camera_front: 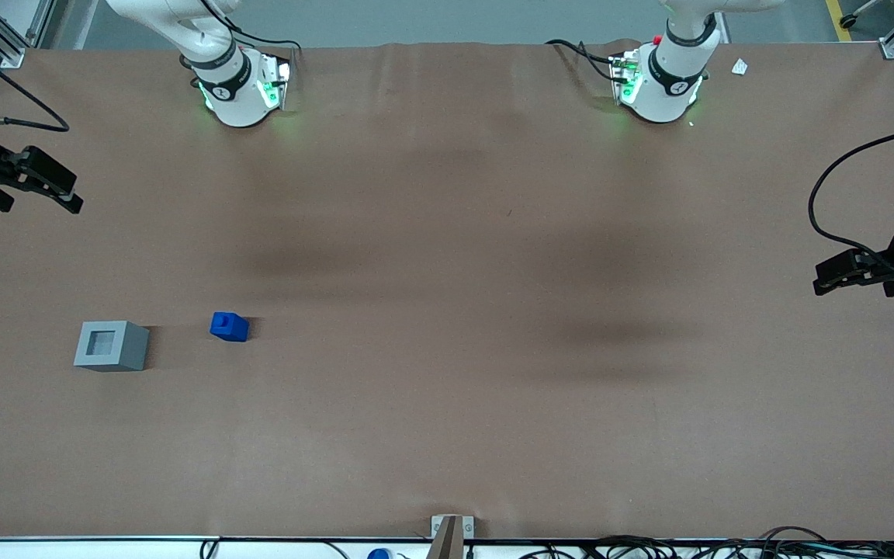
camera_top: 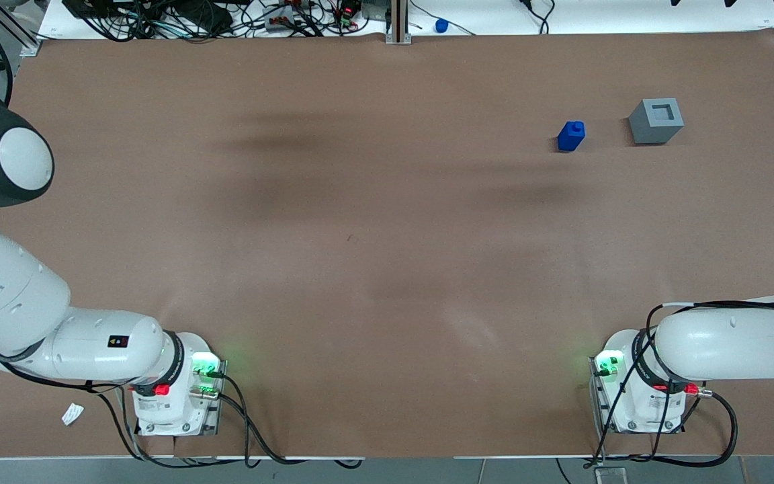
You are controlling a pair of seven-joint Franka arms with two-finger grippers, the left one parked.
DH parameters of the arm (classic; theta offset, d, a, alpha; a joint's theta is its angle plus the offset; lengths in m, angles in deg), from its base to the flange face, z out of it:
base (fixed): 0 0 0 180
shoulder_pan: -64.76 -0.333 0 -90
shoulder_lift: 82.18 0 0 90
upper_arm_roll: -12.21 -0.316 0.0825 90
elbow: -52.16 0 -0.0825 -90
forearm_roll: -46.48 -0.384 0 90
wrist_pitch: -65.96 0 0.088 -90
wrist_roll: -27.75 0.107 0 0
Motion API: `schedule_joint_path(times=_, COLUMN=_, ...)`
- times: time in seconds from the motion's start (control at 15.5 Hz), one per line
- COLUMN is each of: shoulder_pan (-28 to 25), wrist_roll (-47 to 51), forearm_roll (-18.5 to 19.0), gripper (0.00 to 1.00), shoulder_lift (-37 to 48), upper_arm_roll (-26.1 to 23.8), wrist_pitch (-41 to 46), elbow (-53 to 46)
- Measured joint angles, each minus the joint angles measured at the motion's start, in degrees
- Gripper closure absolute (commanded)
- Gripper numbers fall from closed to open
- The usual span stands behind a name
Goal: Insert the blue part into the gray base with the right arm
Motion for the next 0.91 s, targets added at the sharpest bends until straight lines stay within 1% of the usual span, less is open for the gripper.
schedule_joint_path(times=0.39, shoulder_pan=0.1, wrist_roll=0.0, forearm_roll=0.1, gripper=0.0, shoulder_lift=-0.1, upper_arm_roll=0.2, wrist_pitch=1.3, elbow=0.0)
schedule_joint_path(times=0.58, shoulder_pan=1.0, wrist_roll=0.0, forearm_roll=0.1, gripper=0.0, shoulder_lift=-1.4, upper_arm_roll=0.3, wrist_pitch=1.1, elbow=0.2)
schedule_joint_path(times=0.71, shoulder_pan=1.3, wrist_roll=0.0, forearm_roll=0.0, gripper=0.0, shoulder_lift=-3.6, upper_arm_roll=0.2, wrist_pitch=-0.7, elbow=0.3)
schedule_joint_path(times=0.91, shoulder_pan=0.9, wrist_roll=0.0, forearm_roll=0.0, gripper=0.0, shoulder_lift=-8.5, upper_arm_roll=-0.3, wrist_pitch=-5.9, elbow=0.8)
